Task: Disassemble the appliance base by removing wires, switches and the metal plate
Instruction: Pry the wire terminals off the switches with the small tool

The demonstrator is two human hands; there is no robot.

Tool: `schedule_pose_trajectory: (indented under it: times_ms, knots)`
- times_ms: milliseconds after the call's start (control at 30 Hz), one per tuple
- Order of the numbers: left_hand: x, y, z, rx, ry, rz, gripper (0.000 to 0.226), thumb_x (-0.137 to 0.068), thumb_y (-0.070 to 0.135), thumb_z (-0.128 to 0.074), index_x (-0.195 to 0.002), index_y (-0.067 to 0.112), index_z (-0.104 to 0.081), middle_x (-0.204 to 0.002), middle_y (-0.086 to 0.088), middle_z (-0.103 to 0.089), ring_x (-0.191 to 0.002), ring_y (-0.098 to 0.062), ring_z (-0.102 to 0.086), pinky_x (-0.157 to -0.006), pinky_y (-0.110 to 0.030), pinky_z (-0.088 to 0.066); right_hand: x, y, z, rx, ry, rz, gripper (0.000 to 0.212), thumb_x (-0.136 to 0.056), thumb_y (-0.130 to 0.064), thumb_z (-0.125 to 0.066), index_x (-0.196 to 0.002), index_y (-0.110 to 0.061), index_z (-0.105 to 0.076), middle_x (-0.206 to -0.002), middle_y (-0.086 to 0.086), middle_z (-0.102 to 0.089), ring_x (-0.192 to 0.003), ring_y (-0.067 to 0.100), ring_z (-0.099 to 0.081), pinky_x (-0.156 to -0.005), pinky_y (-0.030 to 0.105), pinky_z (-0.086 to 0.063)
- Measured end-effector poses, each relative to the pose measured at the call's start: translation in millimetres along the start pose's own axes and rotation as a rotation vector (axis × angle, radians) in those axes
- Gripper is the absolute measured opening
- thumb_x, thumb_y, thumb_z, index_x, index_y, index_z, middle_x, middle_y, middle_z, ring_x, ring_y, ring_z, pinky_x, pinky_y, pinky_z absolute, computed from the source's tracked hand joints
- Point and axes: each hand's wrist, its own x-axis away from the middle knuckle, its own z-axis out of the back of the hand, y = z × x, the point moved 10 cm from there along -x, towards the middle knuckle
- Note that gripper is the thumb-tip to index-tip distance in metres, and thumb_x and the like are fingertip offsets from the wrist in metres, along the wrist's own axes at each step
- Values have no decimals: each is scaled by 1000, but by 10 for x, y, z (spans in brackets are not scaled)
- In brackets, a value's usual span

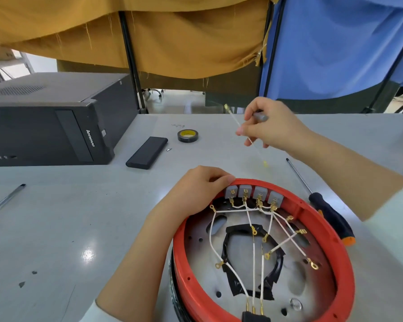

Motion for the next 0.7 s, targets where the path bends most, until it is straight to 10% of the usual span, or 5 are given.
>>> schedule_pose_trajectory:
  times_ms: [167, 500, 700]
  knots:
    - [-4, -11, 1, 18, 11, 8, 23, -92, 45, -51, -100, 34, -70, -92, 15, -70, -83, 2, -60, -74, -13, -44, -397, 701, -600, 445, -245, -25, 21, -80, -19, -72, -78, -29, -54, -87, -4, -61, -89, 18, -61, -78, 39, -52]
    - [-45, -53, -19, 24, 15, -8, 21, -91, 46, -51, -98, 39, -68, -90, 24, -68, -65, 14, -55, -62, -10, -40, -710, 1156, -766, 540, -169, 99, 28, -80, -8, -62, -73, -32, -49, -81, -12, -61, -78, 9, -57, -63, 30, -47]
    - [-44, -45, -11, 13, 17, -6, 21, -92, 45, -51, -100, 37, -69, -90, 23, -68, -68, 13, -56, -61, -5, -40, -636, 985, -547, 370, -85, 54, 8, -93, -35, -55, -91, -27, -55, -85, -8, -60, -74, 9, -54, -58, 24, -40]
